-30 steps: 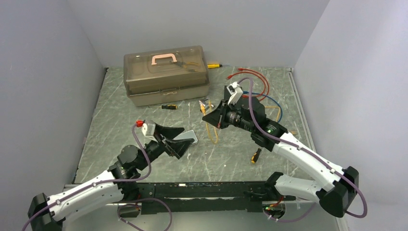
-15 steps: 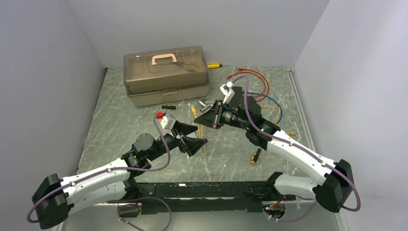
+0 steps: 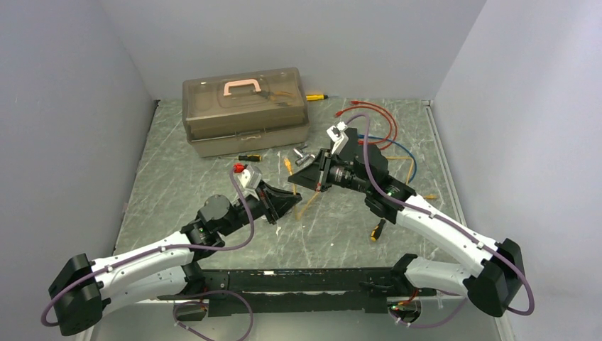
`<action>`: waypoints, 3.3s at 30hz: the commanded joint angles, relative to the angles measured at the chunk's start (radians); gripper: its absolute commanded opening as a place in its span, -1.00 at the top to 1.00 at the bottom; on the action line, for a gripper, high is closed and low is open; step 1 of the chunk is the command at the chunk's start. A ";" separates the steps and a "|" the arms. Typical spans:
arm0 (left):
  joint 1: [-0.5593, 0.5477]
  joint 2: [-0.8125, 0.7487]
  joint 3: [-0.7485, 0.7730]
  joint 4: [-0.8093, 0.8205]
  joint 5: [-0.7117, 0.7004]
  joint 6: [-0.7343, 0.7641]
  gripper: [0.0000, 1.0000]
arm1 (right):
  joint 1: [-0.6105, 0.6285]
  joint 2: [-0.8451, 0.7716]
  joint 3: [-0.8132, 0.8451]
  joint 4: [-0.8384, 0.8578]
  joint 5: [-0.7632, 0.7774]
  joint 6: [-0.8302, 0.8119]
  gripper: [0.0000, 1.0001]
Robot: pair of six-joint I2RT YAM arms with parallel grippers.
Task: Pull the plug from the switch port
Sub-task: Place the connector at the corner of the board.
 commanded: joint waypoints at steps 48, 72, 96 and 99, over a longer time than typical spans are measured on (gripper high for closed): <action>1.035 0.409 0.640 -1.193 -0.474 0.110 0.92 | -0.006 -0.441 -0.163 -0.287 0.218 -0.272 -0.99; 1.162 0.539 0.501 -1.121 -0.340 0.060 0.21 | -0.006 -0.455 -0.202 -0.313 0.242 -0.273 -0.99; 0.875 -0.132 0.386 -1.071 -0.204 -0.121 -0.99 | -0.005 -0.344 -0.219 -0.230 0.248 -0.316 -0.99; 0.653 -0.230 0.219 -0.963 -0.242 -0.239 -0.99 | -0.005 -0.249 -0.238 -0.139 0.227 -0.307 -0.99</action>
